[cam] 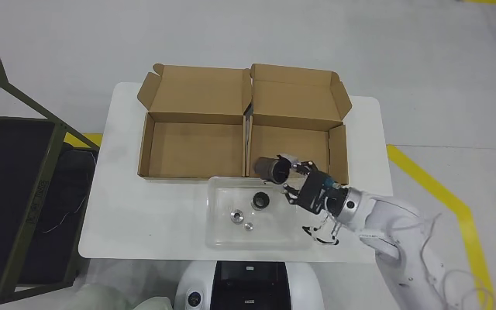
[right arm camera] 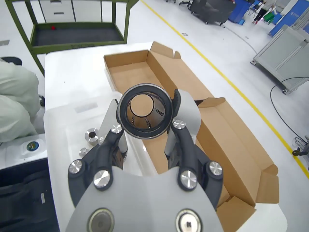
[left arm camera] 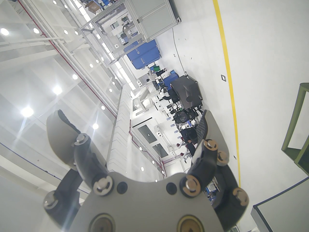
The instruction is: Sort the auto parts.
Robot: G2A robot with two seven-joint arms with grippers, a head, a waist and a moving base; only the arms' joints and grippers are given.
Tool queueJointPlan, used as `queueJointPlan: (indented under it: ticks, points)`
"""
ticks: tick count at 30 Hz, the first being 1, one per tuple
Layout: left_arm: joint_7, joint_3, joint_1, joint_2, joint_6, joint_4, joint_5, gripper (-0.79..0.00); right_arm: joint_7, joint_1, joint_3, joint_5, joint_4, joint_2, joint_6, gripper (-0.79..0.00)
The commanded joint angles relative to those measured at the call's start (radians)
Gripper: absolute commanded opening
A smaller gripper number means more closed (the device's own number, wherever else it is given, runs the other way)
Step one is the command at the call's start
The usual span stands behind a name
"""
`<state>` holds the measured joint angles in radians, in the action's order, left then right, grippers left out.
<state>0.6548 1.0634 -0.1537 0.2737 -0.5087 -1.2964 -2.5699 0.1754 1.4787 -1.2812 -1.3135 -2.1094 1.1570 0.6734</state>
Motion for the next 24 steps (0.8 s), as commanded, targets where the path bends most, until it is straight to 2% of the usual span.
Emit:
queueJointPlan:
  ticks: [1, 14, 24]
  points:
    - [0.0, 0.0, 0.0, 0.0, 0.0, 0.0, 0.0, 0.0, -0.022, -0.01, 0.002, 0.01, -0.013, 0.001, -0.021, -0.785]
    - [0.0, 0.0, 0.0, 0.0, 0.0, 0.0, 0.0, 0.0, -0.215, -0.025, -0.052, 0.086, -0.067, 0.008, -0.157, -0.785]
    - [0.0, 0.0, 0.0, 0.0, 0.0, 0.0, 0.0, 0.0, -0.242, -0.043, -0.048, 0.106, -0.055, 0.01, -0.177, -0.785]
